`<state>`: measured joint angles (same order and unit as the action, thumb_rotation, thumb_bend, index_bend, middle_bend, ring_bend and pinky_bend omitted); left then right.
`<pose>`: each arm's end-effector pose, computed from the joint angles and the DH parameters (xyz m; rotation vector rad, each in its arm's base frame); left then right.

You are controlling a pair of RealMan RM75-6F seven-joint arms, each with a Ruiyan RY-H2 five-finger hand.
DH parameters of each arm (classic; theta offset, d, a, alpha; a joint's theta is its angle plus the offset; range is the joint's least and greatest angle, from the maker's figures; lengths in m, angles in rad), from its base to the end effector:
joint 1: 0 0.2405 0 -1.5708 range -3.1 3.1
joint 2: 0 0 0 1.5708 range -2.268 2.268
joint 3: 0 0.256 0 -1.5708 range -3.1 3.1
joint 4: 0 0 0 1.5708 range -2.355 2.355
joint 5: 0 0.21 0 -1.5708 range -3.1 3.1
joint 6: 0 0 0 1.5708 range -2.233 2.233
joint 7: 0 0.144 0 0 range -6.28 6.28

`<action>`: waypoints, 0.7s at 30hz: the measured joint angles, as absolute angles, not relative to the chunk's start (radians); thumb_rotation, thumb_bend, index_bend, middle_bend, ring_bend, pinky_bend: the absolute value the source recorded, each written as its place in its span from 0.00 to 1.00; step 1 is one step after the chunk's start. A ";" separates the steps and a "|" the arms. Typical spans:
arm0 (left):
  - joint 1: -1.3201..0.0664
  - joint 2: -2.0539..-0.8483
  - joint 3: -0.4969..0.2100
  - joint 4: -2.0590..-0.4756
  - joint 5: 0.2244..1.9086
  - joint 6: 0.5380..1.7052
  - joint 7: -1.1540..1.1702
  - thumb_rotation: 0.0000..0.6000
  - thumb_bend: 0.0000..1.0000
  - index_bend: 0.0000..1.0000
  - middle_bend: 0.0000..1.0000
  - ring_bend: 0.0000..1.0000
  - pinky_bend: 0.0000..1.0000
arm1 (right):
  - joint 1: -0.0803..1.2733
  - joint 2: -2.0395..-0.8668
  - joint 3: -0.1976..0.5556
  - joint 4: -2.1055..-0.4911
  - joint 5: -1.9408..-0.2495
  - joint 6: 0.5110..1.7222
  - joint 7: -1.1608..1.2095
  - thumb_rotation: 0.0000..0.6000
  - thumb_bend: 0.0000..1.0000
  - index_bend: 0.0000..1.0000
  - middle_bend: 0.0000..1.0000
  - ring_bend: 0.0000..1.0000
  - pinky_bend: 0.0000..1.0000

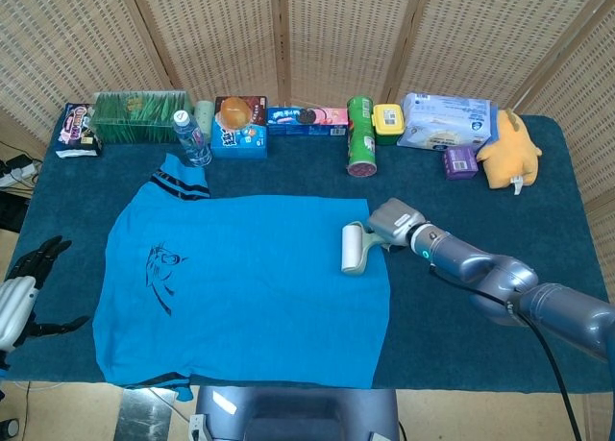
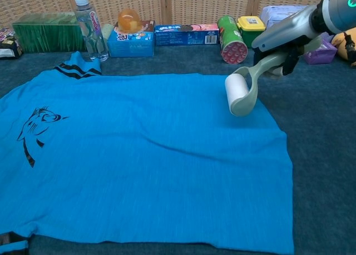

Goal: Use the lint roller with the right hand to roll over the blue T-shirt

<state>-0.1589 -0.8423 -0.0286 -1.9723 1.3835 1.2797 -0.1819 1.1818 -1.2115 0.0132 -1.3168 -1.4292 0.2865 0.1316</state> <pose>-0.2672 0.1870 0.1841 -1.3553 -1.2892 -0.9527 -0.1272 -0.4283 0.0497 2.3581 -0.6918 0.3214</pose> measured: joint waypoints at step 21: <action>-0.152 -0.845 -0.021 -1.924 1.417 1.283 -0.251 1.00 0.09 0.00 0.00 0.00 0.02 | 1.197 -1.304 -0.075 -1.324 -1.063 0.432 -0.337 1.00 1.00 0.89 0.88 0.86 1.00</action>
<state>-0.1524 -0.8448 -0.0210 -1.9243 1.4173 1.2827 -0.2513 1.1973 -1.3038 -0.0745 -1.3237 -1.0634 0.4322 -0.3374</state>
